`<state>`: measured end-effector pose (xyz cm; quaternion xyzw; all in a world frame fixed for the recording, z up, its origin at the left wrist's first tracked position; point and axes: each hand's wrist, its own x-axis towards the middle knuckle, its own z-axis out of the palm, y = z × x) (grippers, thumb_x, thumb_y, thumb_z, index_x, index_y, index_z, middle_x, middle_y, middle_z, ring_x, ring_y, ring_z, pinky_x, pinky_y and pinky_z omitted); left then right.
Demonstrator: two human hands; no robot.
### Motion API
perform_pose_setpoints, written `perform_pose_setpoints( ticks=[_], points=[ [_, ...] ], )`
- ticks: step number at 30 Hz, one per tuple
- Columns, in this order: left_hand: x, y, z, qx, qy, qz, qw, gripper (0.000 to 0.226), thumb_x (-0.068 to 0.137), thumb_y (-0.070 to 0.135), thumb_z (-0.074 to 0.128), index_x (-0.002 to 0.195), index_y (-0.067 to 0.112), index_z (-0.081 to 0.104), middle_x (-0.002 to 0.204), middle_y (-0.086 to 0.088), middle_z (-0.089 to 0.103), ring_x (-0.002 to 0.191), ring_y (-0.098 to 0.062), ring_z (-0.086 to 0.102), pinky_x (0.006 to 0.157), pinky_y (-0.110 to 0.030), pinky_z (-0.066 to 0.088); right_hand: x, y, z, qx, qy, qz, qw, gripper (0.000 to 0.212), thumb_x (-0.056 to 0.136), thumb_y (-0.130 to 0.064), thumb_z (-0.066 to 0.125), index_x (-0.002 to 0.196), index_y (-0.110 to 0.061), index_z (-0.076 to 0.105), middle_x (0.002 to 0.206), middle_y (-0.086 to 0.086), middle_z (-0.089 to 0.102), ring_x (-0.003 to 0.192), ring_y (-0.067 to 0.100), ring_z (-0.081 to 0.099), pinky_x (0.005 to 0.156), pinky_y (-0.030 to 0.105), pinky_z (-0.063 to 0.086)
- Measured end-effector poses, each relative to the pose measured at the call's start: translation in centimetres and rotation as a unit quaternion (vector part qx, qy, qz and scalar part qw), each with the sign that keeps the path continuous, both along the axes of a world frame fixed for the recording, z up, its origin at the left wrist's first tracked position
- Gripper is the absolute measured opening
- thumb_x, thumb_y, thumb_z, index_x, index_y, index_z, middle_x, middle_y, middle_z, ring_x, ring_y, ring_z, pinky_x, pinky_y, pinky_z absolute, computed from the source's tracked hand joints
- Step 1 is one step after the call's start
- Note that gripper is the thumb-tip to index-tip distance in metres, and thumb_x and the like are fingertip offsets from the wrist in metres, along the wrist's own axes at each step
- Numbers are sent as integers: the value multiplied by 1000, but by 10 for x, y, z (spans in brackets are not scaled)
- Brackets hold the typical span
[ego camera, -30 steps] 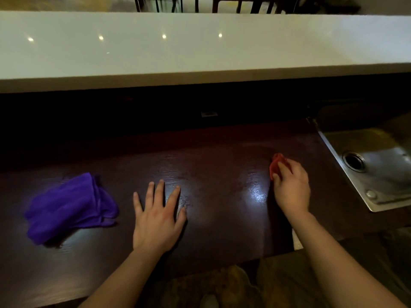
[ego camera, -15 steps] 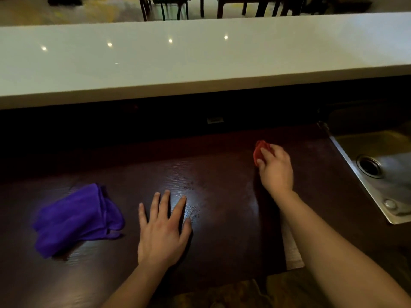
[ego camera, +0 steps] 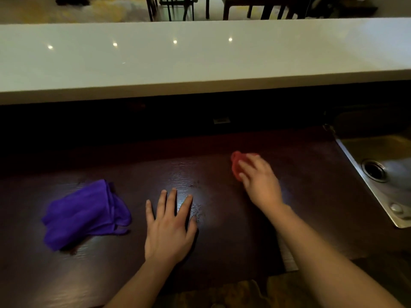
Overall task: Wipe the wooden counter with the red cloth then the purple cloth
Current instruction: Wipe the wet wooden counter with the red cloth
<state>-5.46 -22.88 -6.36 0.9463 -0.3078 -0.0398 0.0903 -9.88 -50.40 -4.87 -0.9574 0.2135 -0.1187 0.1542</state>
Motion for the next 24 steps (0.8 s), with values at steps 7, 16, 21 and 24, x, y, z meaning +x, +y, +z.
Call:
perform_pose_setpoints(
  ticks=[7,16,21,24],
  points=[
    [-2,2,5,9,8,-8,1000,60,94,54,29,149,31,33,160,-11,29,151,-29,13,119,-61,6,49,101,4,6,16,116,993,46,89,-20,61,134,-15,55,147,11,45,140,37,30,117,35,19],
    [12,80,19,-151,61,22,986,58,91,49,39,139,19,50,153,-9,40,146,-26,28,118,-45,26,-18,40,4,16,-4,-41,999,39,83,-12,68,122,-12,65,138,12,54,128,38,45,108,42,38],
    [4,134,11,-37,-1,-43,998,56,90,45,41,140,20,53,150,-11,46,143,-30,33,119,-42,14,40,86,7,16,-5,-60,998,45,85,-16,64,130,-11,59,142,12,49,134,39,36,114,37,25],
    [1,142,8,-19,-1,-9,1000,58,91,48,41,144,25,47,154,-11,40,146,-30,27,119,-47,11,72,142,9,18,9,73,997,49,89,-23,60,137,-18,52,150,6,40,141,34,27,117,30,14]
  ],
)
